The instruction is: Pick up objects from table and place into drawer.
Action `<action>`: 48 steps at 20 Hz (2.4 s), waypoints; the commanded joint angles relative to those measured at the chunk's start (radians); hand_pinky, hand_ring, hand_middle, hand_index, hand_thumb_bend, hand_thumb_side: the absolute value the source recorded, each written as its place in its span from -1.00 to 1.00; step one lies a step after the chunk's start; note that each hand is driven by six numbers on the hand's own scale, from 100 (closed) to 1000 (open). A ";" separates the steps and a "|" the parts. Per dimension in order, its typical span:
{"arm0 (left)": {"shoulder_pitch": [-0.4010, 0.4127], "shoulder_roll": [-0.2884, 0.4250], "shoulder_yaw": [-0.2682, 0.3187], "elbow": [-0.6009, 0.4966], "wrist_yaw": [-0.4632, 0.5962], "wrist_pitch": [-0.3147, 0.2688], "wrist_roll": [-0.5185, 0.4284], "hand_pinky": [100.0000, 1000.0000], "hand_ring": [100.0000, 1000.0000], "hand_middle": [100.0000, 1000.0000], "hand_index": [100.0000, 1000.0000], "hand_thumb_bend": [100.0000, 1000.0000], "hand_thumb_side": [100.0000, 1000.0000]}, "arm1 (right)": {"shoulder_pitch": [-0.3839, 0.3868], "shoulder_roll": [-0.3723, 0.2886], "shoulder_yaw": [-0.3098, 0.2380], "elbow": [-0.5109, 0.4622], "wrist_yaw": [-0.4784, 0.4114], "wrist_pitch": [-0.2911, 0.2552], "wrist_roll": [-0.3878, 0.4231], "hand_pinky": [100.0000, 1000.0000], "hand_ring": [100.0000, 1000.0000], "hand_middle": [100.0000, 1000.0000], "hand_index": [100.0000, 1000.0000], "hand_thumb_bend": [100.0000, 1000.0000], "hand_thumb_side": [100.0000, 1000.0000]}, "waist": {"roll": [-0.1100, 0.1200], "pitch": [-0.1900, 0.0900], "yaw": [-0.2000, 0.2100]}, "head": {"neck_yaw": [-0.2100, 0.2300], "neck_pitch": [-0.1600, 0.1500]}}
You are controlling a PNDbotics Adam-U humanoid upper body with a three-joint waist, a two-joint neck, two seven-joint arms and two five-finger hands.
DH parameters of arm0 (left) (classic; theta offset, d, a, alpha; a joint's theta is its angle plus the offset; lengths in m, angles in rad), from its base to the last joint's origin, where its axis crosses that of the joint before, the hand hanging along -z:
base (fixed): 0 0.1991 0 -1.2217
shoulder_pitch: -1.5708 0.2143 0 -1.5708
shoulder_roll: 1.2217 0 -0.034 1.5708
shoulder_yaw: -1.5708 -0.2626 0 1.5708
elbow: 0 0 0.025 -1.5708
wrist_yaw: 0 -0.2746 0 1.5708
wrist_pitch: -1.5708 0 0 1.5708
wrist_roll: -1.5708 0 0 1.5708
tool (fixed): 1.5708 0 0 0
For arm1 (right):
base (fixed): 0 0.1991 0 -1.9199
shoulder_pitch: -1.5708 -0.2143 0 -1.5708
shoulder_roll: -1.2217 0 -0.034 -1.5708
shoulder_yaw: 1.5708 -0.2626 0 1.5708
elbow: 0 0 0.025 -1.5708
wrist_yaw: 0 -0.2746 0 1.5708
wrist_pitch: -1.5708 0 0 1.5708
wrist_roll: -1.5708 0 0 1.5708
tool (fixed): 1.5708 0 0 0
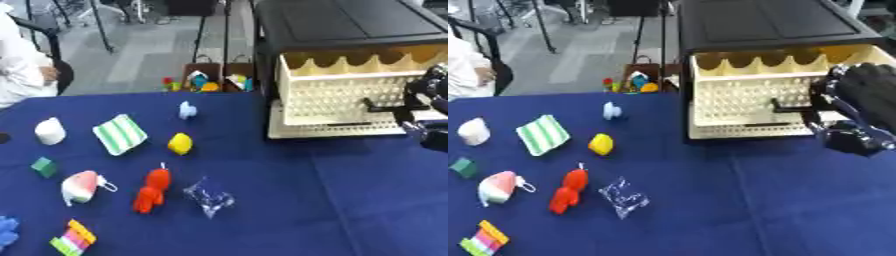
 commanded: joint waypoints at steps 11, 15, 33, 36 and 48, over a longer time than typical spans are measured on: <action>-0.006 0.015 0.010 -0.015 0.004 -0.001 0.000 0.14 0.52 0.42 0.76 -1.00 0.80 | 0.009 -0.044 -0.014 -0.060 -0.011 0.000 0.007 -1.00 -1.00 -1.00 -0.40 -0.92 -0.88 | -0.004 -0.023 -0.005 | 0.004 -0.015; -0.005 0.015 0.010 -0.015 0.004 0.000 0.001 0.14 0.52 0.42 0.76 -1.00 0.80 | -0.002 -0.039 -0.008 -0.064 -0.010 -0.002 0.014 -1.00 -1.00 -1.00 -0.40 -0.92 -0.89 | -0.004 -0.024 -0.007 | 0.005 -0.014; -0.003 0.015 0.013 -0.015 0.001 0.000 0.004 0.14 0.52 0.42 0.76 -1.00 0.80 | 0.037 -0.048 -0.012 -0.095 0.005 0.007 0.026 -1.00 -1.00 -1.00 -0.41 -0.93 -0.89 | -0.004 -0.023 -0.009 | 0.009 -0.014; -0.002 0.014 0.013 -0.015 0.001 -0.001 0.004 0.14 0.52 0.42 0.76 -1.00 0.80 | 0.044 -0.050 -0.016 -0.095 0.011 0.013 0.026 -1.00 -1.00 -1.00 -0.41 -0.92 -0.88 | -0.004 -0.023 -0.010 | 0.011 -0.014; -0.004 0.015 0.011 -0.015 0.004 -0.001 0.002 0.14 0.52 0.42 0.76 -1.00 0.80 | 0.052 -0.053 -0.016 -0.093 0.017 0.017 0.024 -1.00 -1.00 -1.00 -0.42 -0.92 -0.88 | -0.001 -0.026 -0.007 | 0.013 -0.015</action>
